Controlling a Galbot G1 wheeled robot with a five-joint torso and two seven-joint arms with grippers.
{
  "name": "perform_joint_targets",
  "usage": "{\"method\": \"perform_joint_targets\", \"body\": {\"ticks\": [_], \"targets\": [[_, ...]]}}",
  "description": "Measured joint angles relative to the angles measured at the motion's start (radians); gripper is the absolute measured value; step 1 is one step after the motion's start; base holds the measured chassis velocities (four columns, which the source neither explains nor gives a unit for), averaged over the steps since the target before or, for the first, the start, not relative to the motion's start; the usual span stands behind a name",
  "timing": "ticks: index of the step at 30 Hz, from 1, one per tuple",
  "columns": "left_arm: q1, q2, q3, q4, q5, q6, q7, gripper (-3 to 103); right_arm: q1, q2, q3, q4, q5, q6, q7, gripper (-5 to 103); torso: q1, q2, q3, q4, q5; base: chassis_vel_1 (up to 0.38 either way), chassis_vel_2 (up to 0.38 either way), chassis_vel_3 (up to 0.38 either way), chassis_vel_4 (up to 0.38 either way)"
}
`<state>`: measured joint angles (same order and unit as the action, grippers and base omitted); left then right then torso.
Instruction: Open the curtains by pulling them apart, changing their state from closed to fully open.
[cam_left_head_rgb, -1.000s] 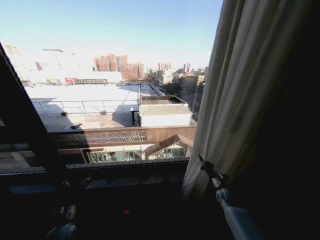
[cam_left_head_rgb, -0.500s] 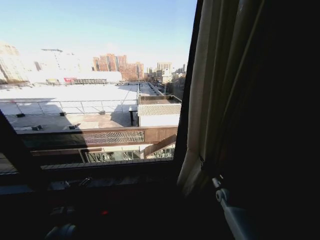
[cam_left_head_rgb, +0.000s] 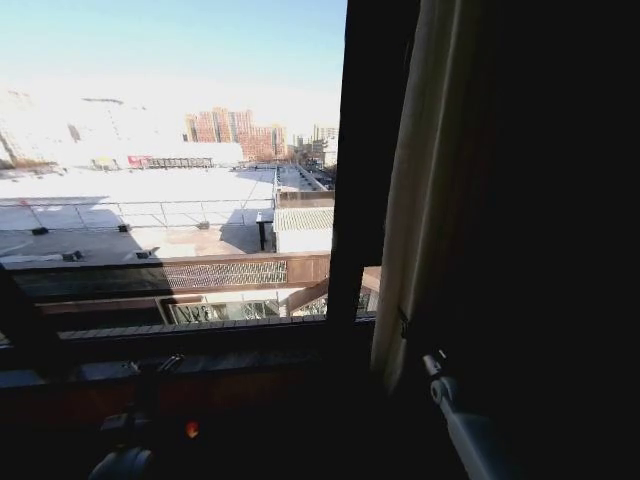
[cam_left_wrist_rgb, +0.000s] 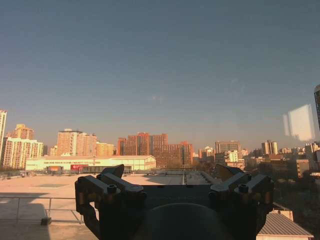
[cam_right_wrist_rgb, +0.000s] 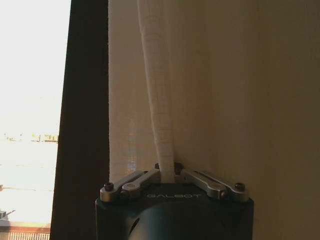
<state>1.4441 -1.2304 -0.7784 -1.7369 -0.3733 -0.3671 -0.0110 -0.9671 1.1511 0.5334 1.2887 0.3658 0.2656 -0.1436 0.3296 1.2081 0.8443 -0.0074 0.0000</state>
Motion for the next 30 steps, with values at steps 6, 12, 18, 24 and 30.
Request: {"method": "perform_joint_targets", "body": {"ticks": [6,12,18,24,30], "targets": [[0.0,0.0,0.001,0.0,0.0,0.0,0.0,100,0.099,-0.037,0.043,-0.179,-0.036,-0.03,0.132,0,0.0,0.0,0.0,-0.0006,0.0002,0.01,0.001,-0.005,-0.003],[0.0,0.0,0.001,0.0,0.0,0.0,0.0,100,0.17,-0.091,0.091,-0.34,-0.057,-0.014,0.181,0,0.0,0.0,0.0,-0.0004,-0.0003,0.0,0.0,0.0,0.0],[0.0,0.0,0.001,0.0,0.0,0.0,0.0,100,0.162,-0.116,0.106,-0.366,-0.07,0.0,0.198,0,0.0,0.0,0.0,-0.0007,-0.0001,0.0,0.0,0.0,0.0],[0.0,0.0,0.001,0.0,0.0,0.0,0.0,100,0.092,-0.108,0.102,-0.263,-0.013,-0.028,0.142,-3,0.0,0.0,0.0,-0.001,0.0018,0.0,0.0,0.0,0.0],[0.0,0.0,0.001,0.0,0.0,0.0,0.0,100,-0.026,-0.096,0.084,-0.025,0.059,-0.086,0.056,30,0.0,0.0,0.0,-0.0006,0.0004,0.0,0.0,0.0,0.0]]}}
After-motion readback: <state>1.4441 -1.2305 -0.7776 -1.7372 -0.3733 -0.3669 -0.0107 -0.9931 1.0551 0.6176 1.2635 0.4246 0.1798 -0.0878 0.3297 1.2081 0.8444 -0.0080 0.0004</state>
